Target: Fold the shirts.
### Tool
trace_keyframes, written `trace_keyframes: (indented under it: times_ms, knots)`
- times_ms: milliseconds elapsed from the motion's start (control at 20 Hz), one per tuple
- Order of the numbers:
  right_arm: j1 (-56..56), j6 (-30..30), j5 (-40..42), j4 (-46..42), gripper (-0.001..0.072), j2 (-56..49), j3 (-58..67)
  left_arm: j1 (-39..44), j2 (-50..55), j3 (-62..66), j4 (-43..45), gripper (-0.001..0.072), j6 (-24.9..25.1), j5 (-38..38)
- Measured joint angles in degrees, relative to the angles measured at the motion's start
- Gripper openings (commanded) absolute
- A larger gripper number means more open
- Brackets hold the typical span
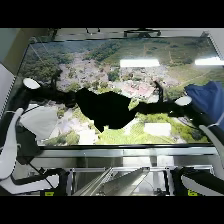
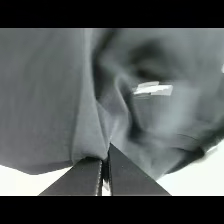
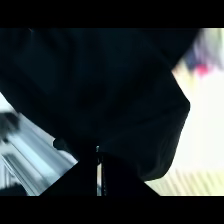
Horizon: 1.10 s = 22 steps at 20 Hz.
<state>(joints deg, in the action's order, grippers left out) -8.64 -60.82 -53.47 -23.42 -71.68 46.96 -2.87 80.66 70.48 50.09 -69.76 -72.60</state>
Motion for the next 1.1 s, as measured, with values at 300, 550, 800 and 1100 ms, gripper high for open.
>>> trace_keyframes:
  times_ms: [300,550,800,1100]
  knots:
    - [5.99,0.02,-3.48,1.49,0.0017,18.12,21.09,0.00,-16.83,18.05,-11.52,0.0022,0.22,-2.21]
    - [6.95,0.24,-4.55,1.11,0.0017,28.13,36.41,0.00,-28.06,32.48,-16.92,0.0024,0.20,0.33]
    - [7.15,1.38,-2.97,-1.44,0.0017,28.46,46.42,0.00,-30.67,42.56,-18.71,0.0024,-0.68,2.67]
    - [7.17,2.19,-2.95,-3.67,0.0017,12.59,49.07,0.00,-15.23,45.24,-18.45,0.0023,-2.71,-2.82]
